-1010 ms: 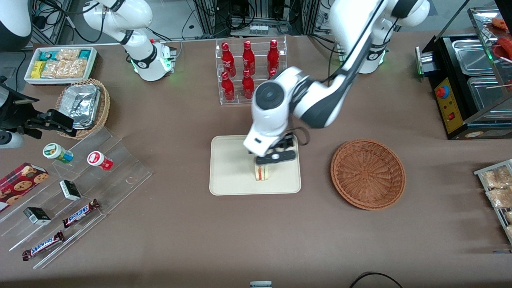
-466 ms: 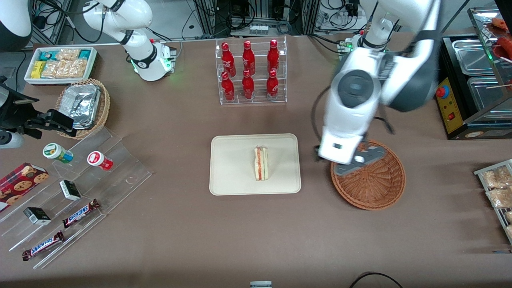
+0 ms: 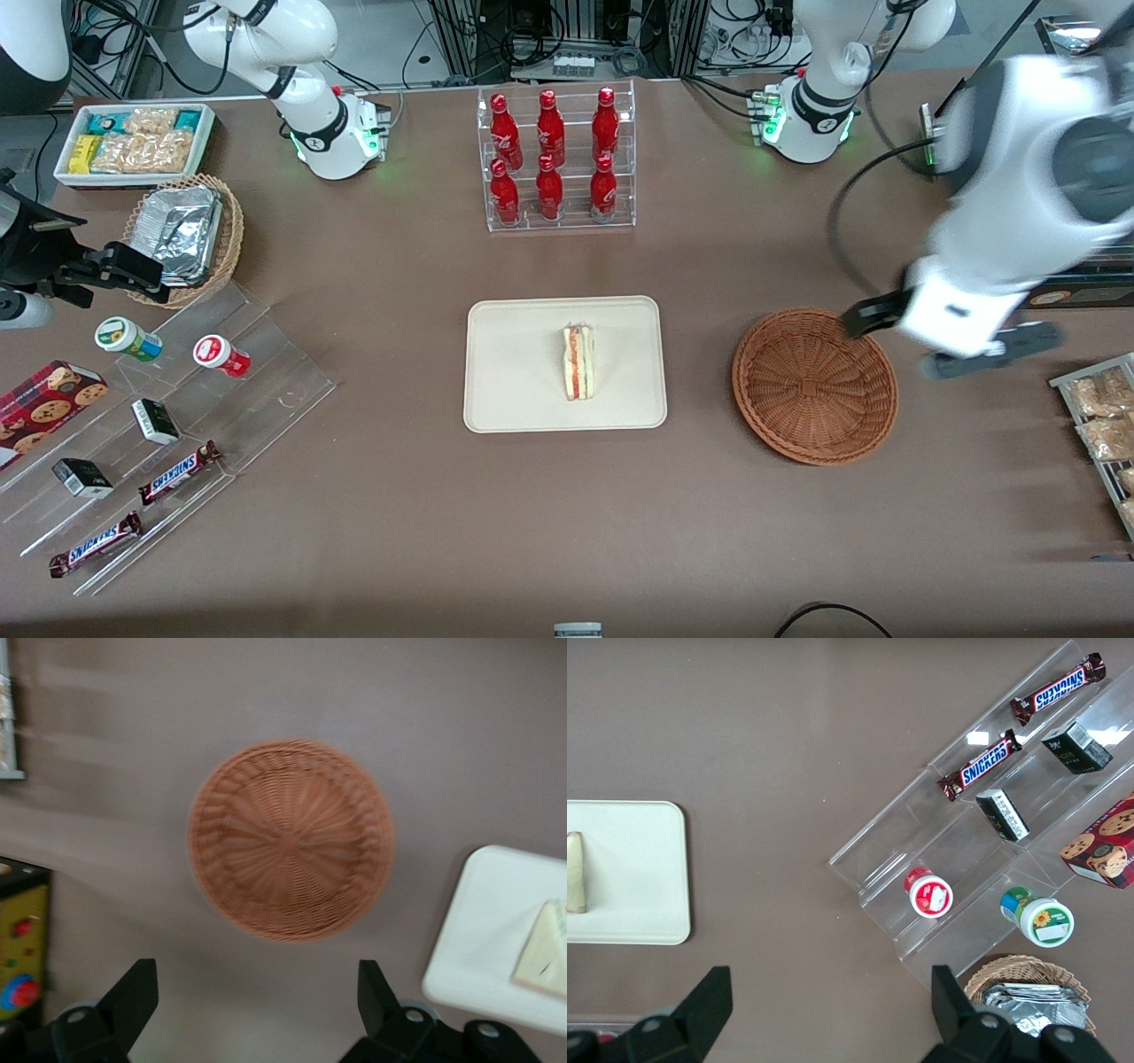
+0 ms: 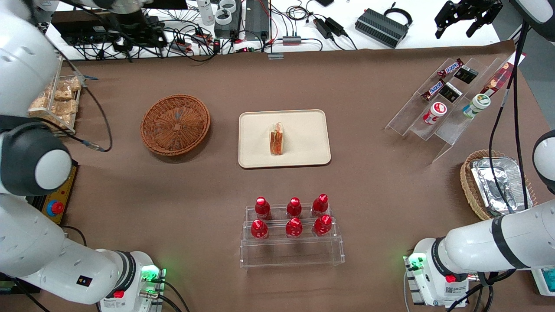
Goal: Place sandwich from basket to tray
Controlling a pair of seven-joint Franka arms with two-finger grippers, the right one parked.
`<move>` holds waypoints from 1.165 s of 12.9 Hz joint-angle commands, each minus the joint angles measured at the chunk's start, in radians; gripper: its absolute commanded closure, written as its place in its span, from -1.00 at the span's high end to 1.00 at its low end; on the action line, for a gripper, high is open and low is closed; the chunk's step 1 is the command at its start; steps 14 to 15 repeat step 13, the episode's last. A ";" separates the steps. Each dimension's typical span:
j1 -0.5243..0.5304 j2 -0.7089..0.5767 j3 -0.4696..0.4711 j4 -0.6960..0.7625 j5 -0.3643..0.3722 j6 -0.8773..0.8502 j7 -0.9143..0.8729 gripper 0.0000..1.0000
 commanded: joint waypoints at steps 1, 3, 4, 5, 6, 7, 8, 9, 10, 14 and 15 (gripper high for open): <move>0.097 -0.126 -0.010 -0.130 -0.022 -0.002 0.192 0.98; 0.151 -0.175 -0.011 -0.181 -0.024 0.003 0.302 0.99; 0.164 -0.195 -0.011 -0.202 -0.024 0.003 0.341 0.99; 0.187 -0.203 -0.018 -0.211 -0.024 0.006 0.352 0.99; 0.219 -0.203 -0.049 -0.210 -0.025 0.006 0.352 0.99; 0.296 -0.203 -0.133 -0.201 -0.025 0.005 0.352 0.99; 0.350 -0.200 -0.206 -0.183 -0.024 -0.002 0.349 0.99; 0.365 -0.197 -0.228 -0.176 -0.024 -0.005 0.341 0.99; 0.365 -0.195 -0.229 -0.173 -0.024 -0.005 0.341 0.99; 0.354 -0.194 -0.228 -0.158 -0.024 -0.009 0.346 0.99; 0.354 -0.194 -0.228 -0.158 -0.024 -0.009 0.346 0.99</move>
